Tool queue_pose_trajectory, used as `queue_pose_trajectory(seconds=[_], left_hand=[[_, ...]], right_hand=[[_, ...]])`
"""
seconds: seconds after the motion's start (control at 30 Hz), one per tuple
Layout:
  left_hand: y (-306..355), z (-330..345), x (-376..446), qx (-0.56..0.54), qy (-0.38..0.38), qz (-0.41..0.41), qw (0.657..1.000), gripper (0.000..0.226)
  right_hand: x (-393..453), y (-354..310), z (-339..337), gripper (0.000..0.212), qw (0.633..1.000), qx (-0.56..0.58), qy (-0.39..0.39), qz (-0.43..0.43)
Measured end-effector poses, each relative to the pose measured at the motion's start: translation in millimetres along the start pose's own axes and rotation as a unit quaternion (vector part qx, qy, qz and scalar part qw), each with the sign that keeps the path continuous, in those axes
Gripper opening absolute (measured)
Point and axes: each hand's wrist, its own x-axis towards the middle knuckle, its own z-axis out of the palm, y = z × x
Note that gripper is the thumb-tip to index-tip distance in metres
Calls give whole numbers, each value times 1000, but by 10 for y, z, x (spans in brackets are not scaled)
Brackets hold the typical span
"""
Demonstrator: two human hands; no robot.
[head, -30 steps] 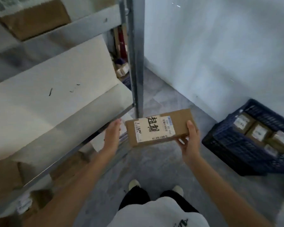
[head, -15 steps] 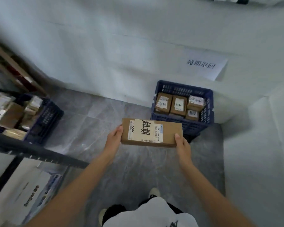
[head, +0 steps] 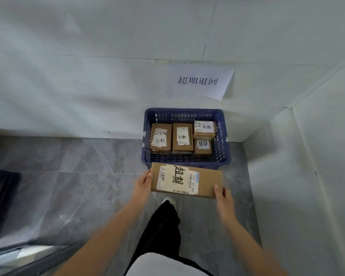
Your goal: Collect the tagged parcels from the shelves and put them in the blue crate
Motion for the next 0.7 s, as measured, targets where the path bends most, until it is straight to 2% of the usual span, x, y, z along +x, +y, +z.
queue_pose_trajectory(seconds=[0.1, 0.23, 0.33, 0.4, 0.53, 0.7], left_hand=[[138, 119, 517, 5, 19, -42, 999, 35], [386, 131, 1362, 6, 65, -83, 994, 37], [510, 158, 2037, -11, 89, -109, 990, 38], [530, 228, 2522, -38, 91, -124, 987, 43], [287, 436, 3623, -55, 110, -131, 984, 57], [40, 676, 4516, -66, 90, -110, 988, 40]], right_hand=[[440, -156, 134, 39, 999, -19, 2, 39], [1113, -588, 392, 23, 998, 23, -39, 54], [1763, -821, 655, 42, 990, 83, -58, 99], [2226, -928, 876, 47, 980, 129, -80, 128], [3161, -997, 1278, 59, 967, 189, -108, 130], [4052, -1012, 1638, 62, 955, 234, -113, 142]])
